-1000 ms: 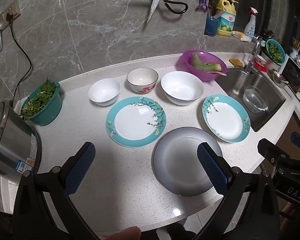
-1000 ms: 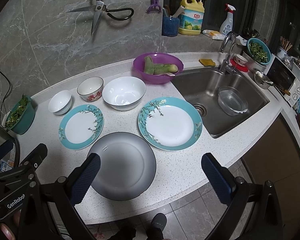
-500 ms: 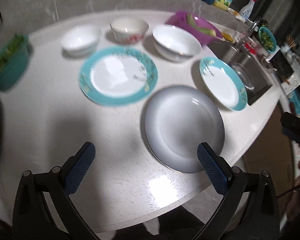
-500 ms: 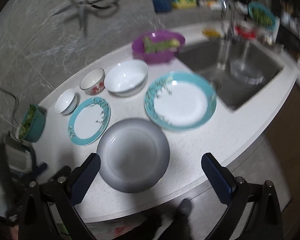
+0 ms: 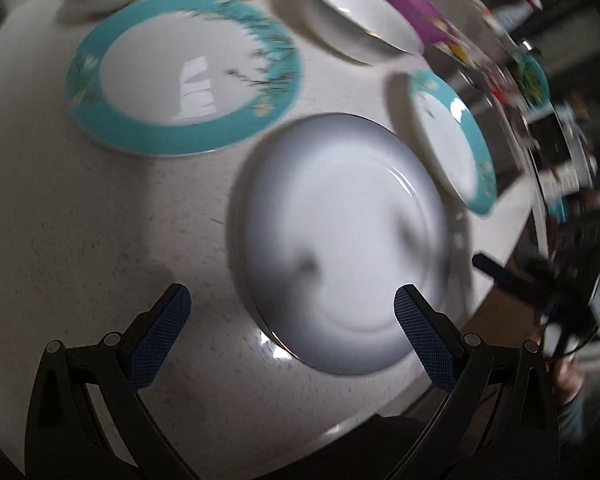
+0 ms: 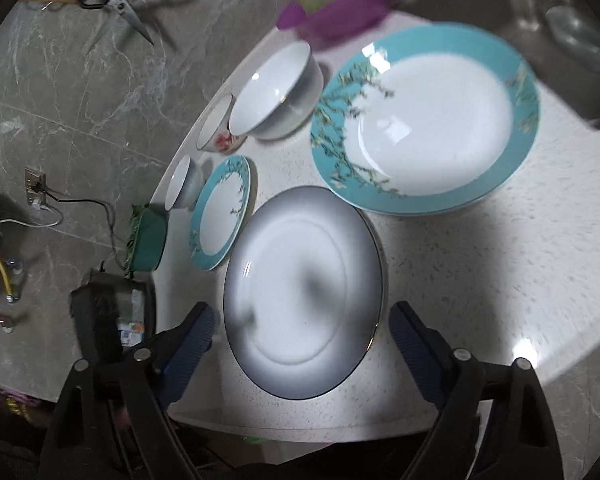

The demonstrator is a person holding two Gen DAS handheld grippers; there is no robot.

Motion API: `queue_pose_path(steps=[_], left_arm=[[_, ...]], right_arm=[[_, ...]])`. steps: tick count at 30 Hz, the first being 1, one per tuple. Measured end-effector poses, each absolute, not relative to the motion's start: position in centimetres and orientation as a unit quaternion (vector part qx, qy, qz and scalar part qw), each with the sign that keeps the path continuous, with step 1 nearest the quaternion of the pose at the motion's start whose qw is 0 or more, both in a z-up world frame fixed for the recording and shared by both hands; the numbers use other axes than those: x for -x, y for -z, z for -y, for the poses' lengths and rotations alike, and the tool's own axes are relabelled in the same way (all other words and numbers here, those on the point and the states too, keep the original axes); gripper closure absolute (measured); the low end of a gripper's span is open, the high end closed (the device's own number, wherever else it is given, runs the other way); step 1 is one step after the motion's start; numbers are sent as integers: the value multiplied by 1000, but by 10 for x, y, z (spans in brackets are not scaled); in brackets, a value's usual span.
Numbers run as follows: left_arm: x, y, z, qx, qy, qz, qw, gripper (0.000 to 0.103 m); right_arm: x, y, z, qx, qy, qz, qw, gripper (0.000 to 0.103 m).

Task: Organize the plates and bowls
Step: 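Lower both grippers onto the dark gray plate rim and close them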

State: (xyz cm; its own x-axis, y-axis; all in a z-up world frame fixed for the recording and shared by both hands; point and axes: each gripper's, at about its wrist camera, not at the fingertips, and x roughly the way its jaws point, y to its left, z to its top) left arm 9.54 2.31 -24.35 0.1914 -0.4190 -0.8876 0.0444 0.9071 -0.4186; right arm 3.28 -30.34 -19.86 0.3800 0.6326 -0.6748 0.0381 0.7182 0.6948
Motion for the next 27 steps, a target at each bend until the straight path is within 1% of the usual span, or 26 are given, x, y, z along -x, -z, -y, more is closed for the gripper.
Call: queue_pose_path(steps=[2,6,8,9,10,11,12,18,19,20,21,22,24,27], left_arm=[[-100,252,-25,157,155,-616,756,1],[-106,263,-25,151,162,-611,760,4],[-109,264,-24,148,165,-604,765,7],[-108,259,-24,149,167,-603,766,10],[-110,257,-22,146,168,-602,767,12],[-112,256,-21,142,170,-602,767,13],[-115,254,-19,141,174,-601,768,17],[-116,251,-22,134,187,-599,767,17],[-116,250,-24,135,187,-599,767,17],[-117,250,-23,136,188,-599,766,17],[-116,250,-23,134,189,-598,767,17],[-116,250,-21,130,189,-598,768,17],[-116,250,-17,121,193,-599,768,17],[-119,250,-12,110,201,-600,767,17]], right_arm=[[-39,207,307,-323,-209,-526,758,18],[-47,224,313,-334,-231,-534,741,18],[-49,233,315,-328,-233,-548,733,19],[-50,235,316,-330,-241,-548,730,26],[-50,238,319,-336,-248,-547,725,28],[-51,240,320,-344,-254,-544,722,28],[-52,242,322,-352,-259,-541,718,28],[-57,242,317,-329,-278,-542,722,28],[-58,242,316,-332,-276,-541,722,30],[-59,242,316,-331,-272,-543,722,34],[-62,243,314,-326,-265,-549,722,51],[-63,246,313,-320,-252,-558,723,74],[-66,253,318,-330,-241,-567,715,92],[-65,259,322,-354,-246,-564,704,93]])
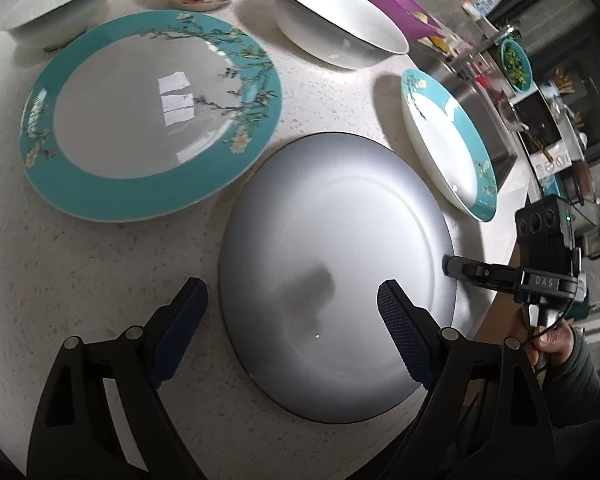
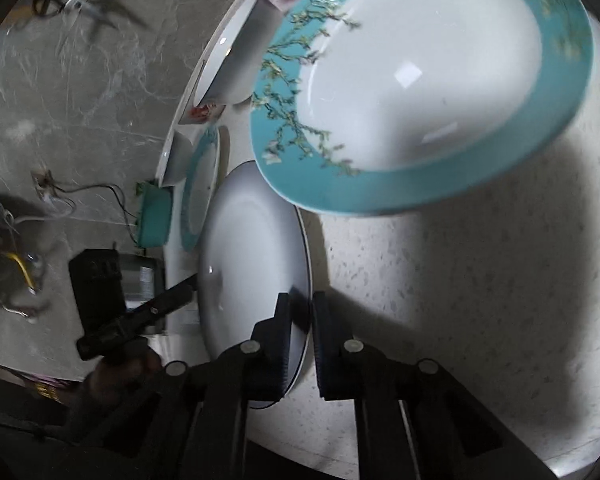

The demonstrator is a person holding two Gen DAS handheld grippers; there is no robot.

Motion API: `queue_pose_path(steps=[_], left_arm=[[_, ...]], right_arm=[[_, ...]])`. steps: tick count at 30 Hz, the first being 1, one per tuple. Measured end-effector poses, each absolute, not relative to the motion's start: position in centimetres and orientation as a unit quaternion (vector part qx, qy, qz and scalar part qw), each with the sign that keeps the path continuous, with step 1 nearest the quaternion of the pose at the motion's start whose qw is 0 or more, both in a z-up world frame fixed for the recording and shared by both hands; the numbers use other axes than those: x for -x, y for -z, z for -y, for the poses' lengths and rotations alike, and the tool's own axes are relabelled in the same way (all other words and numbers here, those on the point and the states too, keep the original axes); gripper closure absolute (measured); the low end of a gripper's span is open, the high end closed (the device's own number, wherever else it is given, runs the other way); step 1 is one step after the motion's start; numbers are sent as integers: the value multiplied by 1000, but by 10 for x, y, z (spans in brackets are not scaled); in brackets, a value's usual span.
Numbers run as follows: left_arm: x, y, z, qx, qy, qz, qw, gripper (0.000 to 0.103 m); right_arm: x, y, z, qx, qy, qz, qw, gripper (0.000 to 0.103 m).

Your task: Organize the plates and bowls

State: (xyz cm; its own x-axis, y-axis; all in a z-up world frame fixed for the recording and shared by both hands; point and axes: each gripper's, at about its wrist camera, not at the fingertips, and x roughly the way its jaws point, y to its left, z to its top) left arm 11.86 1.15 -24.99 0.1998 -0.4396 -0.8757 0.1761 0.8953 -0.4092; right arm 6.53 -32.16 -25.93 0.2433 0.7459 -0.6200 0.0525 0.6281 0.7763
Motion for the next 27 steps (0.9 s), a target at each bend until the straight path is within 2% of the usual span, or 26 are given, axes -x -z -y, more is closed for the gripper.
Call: queue_pose_path(steps=[3,5,7,9,17,27], left_arm=[[-122,250,-9,105,204,-599,767,20],[-124,249,-10,94,198,-598,771,34],[-126,249,-19,95,185,-599,773,68],[-129,252,-32,110,179,-606,767,82],[-133,251,-30,102,187,-620,755,83],[-126,251,-23,84,196,-627,749,83]], right_arm=[[-70,265,318,-369,-259,-578,681,92],[-73,263,316,-362,-258,-579,684,92],[-75,260,313,-361,-253,-577,687,91],[-74,260,317,-367,-246,-576,687,90],[-73,246,305,-303,-232,-588,714,89],[-69,239,300,-273,-206,-588,733,87]])
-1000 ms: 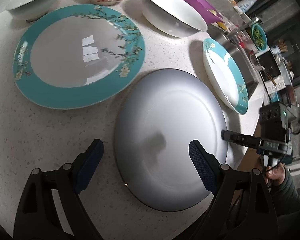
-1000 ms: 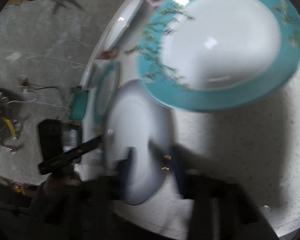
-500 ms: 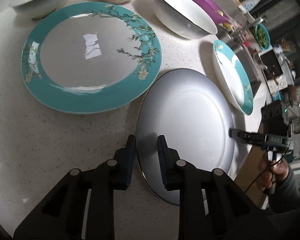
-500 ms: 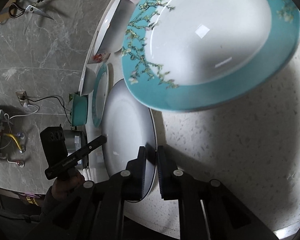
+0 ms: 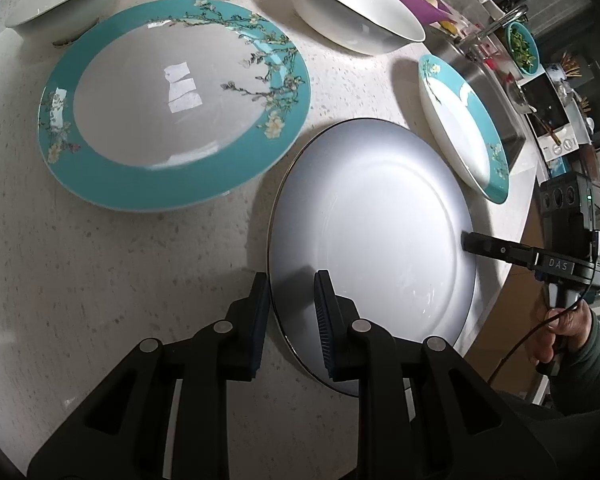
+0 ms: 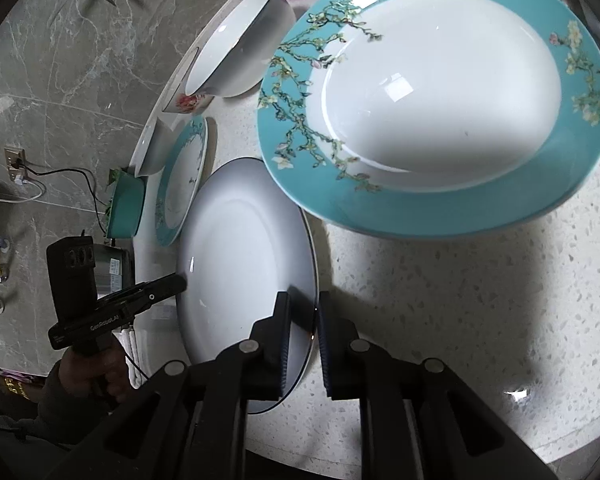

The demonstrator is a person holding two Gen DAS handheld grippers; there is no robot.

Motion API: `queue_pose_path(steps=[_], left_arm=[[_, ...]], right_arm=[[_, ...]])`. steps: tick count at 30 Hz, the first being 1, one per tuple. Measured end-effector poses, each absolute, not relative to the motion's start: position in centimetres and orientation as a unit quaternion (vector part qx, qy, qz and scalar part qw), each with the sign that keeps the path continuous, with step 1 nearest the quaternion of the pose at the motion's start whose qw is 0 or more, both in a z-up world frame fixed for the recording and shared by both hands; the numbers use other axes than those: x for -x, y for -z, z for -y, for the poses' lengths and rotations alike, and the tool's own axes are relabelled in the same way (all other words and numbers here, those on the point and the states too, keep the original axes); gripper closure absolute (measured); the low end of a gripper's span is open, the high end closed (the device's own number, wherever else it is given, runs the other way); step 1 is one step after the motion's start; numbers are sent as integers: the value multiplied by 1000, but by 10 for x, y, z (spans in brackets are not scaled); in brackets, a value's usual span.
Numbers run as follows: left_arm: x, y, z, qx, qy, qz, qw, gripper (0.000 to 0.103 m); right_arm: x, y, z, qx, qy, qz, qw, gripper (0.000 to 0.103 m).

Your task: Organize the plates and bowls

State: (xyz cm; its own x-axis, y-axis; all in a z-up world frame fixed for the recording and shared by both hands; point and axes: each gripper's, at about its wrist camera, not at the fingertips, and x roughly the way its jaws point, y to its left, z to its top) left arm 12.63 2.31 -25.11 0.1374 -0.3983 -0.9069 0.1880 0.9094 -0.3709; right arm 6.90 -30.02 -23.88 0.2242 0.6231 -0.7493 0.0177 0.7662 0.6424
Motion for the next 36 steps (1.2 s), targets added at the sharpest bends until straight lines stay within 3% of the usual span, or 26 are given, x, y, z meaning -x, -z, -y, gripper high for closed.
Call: queue_pose_path(steps=[16,27,36], left_arm=[[-62,224,-96,116,166,-621,757,83],[-36,239,-184,132,122,-620,764,83],[-31,257,-202,126,128,-622,762,82]], right_arm=[[-46,211,234,-246,-229,-598,728,86],[-34,225,147,-210,-262,-619,710,86],[-28,237,125,-193,-243,-626,715,85]])
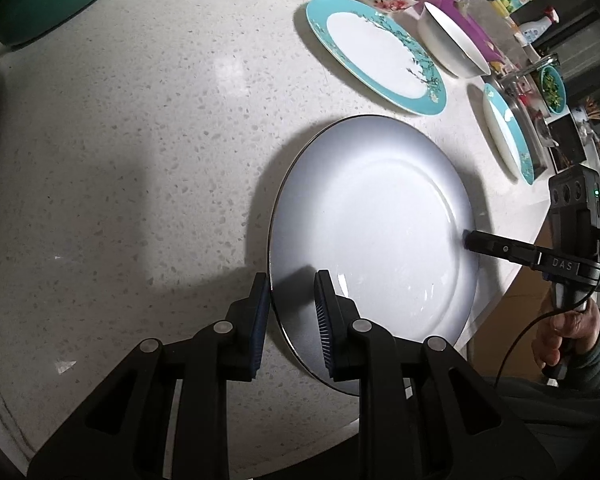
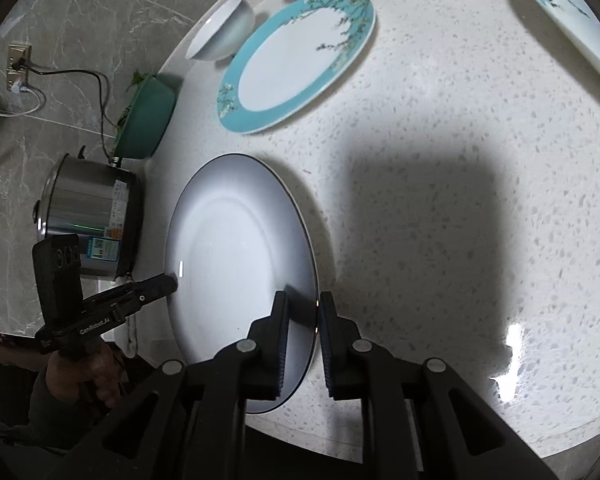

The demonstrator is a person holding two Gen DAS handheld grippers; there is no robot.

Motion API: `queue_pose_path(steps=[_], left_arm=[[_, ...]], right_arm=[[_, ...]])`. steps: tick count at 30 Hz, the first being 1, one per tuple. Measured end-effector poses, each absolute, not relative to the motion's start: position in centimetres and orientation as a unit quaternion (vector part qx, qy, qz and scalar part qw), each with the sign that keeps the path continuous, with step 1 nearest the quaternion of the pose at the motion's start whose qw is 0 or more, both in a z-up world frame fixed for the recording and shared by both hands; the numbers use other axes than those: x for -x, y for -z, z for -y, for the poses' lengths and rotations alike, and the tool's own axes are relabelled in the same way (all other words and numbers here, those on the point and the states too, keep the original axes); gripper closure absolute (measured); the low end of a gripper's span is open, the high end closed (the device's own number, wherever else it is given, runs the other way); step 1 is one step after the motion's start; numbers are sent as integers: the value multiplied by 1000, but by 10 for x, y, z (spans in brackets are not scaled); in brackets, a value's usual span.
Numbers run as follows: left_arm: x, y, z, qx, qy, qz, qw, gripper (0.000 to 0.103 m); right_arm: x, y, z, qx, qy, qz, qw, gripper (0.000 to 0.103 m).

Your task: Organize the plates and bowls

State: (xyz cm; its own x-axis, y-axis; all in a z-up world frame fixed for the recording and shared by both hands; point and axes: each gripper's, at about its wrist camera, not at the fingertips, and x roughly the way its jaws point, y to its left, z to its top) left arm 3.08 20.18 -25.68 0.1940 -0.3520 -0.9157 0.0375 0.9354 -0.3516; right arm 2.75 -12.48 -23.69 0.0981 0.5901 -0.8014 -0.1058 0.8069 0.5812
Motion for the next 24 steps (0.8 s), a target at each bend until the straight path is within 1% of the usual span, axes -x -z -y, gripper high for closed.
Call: queue_pose_path(steps=[5,8,9,10,11,12,13,14,15,16,19,24], left_arm=[[-28,258,-206,127,135,-612,768,82],[-28,257,-209,136,137,-609,769,82],[-28,254,-210,141,137,-604,773,81],[-26,248,-214,144,136,-597,777,80],[-26,240,-218,146,135,-588,784,76],[-30,230,-223,150,131,-576,793,56],[-34,220,-228,155,131,-561,803,25],[-39,211,-231,158,132,-547,811,14],[-47,201,-234,162,138,-529,822,9],[-55,194,-235,162,144,-518,827,9],[-93,180,-230,174,172,-503,829,9],[-159,190,-210,168,181,-520,818,9]], right_arm=[[-25,236,123,-195,-233,-617,726,84],[-24,234,121,-197,-234,-611,730,80],[-22,234,121,-199,-234,-611,730,76],[-21,231,121,-202,-231,-606,734,66],[-19,225,124,-206,-230,-595,742,62],[-17,214,130,-209,-229,-579,754,52],[-16,207,135,-211,-227,-568,763,41],[-17,197,141,-212,-223,-553,774,36],[-18,186,147,-213,-219,-536,787,28],[-21,175,156,-222,-216,-514,800,23],[-40,161,179,-259,-206,-487,808,20],[-96,170,192,-285,-207,-489,798,19]])
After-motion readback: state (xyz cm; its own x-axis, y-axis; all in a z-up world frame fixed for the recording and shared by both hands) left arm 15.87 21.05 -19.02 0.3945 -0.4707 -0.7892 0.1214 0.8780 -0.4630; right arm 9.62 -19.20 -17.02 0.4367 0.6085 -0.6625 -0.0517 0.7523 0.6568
